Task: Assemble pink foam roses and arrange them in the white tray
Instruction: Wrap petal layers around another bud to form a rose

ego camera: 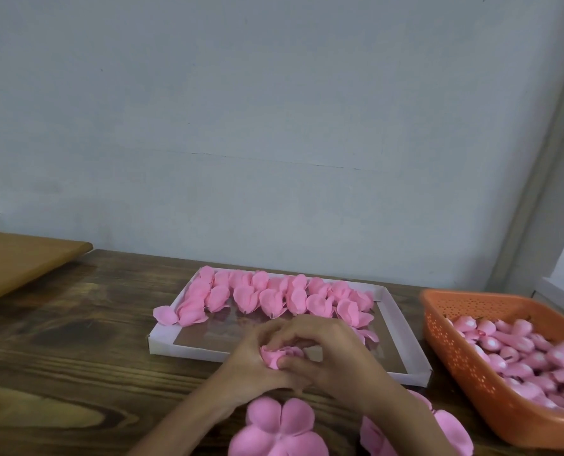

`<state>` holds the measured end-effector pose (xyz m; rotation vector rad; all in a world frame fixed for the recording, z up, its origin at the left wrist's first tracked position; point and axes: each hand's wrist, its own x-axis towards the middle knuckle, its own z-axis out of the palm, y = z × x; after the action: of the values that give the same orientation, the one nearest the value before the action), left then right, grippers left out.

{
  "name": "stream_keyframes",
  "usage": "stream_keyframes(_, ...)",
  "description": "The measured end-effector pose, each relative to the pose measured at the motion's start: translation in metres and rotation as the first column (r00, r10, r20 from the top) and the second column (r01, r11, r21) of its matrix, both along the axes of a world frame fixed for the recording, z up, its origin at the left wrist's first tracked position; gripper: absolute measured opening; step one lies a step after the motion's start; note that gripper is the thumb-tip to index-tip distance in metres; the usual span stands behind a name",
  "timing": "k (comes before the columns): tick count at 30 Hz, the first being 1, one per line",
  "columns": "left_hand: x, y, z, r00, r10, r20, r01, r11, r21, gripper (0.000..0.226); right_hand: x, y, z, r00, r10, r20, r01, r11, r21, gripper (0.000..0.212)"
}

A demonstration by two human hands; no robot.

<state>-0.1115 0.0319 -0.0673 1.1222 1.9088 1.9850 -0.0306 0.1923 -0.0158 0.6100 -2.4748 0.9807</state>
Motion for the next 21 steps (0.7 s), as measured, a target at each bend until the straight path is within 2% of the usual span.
stream_keyframes(2,0.001,-0.003,0.002,0.999,-0.038,-0.007,0.038,0.998,-0.042,0.048,0.000,-0.001,0.000,1.000,-0.006,0.026,0.006,1.000,-0.021,0.014)
stream_keyframes(4,0.000,-0.005,0.004,0.996,-0.064,0.059,0.068,0.996,-0.054,0.031,0.002,-0.006,0.002,0.999,-0.034,0.011,0.035,0.999,-0.015,0.016)
stream_keyframes(7,0.000,-0.005,0.005,0.986,-0.069,0.152,0.072,0.997,-0.009,0.011,0.002,-0.015,0.003,0.964,-0.154,-0.219,0.163,0.986,0.024,0.021)
stream_keyframes(10,0.000,-0.004,0.006,0.950,-0.126,0.285,0.088,0.986,0.140,0.023,0.003,-0.025,-0.002,0.916,-0.303,-0.264,0.246,0.942,-0.229,0.014)
stream_keyframes(12,-0.003,-0.003,0.009,0.904,-0.174,0.390,0.061,0.957,0.284,0.036,0.001,-0.034,-0.008,0.920,-0.367,-0.135,0.274,0.851,-0.448,0.012)
stream_keyframes(13,-0.004,-0.003,0.009,0.880,-0.197,0.433,0.036,0.935,0.352,0.044,0.000,-0.038,-0.012,0.929,-0.368,-0.050,0.294,0.811,-0.506,0.013)
stream_keyframes(15,-0.006,-0.006,0.012,0.808,-0.256,0.531,-0.016,0.891,0.454,0.051,-0.004,-0.044,-0.021,0.940,-0.335,0.065,0.320,0.798,-0.511,0.018)
stream_keyframes(17,-0.004,-0.007,0.016,0.744,-0.292,0.601,-0.019,0.890,0.456,0.063,-0.004,-0.052,-0.029,0.960,-0.266,0.094,0.279,0.845,-0.457,0.027)
stream_keyframes(19,0.003,-0.006,0.017,0.753,-0.239,0.613,-0.022,0.922,0.386,0.075,-0.003,-0.059,-0.033,0.980,-0.192,0.058,0.199,0.891,-0.408,0.038)
stream_keyframes(21,0.009,-0.002,0.014,0.773,-0.191,0.606,-0.046,0.934,0.353,0.079,-0.003,-0.062,-0.034,0.983,-0.184,0.024,0.178,0.899,-0.401,0.040)
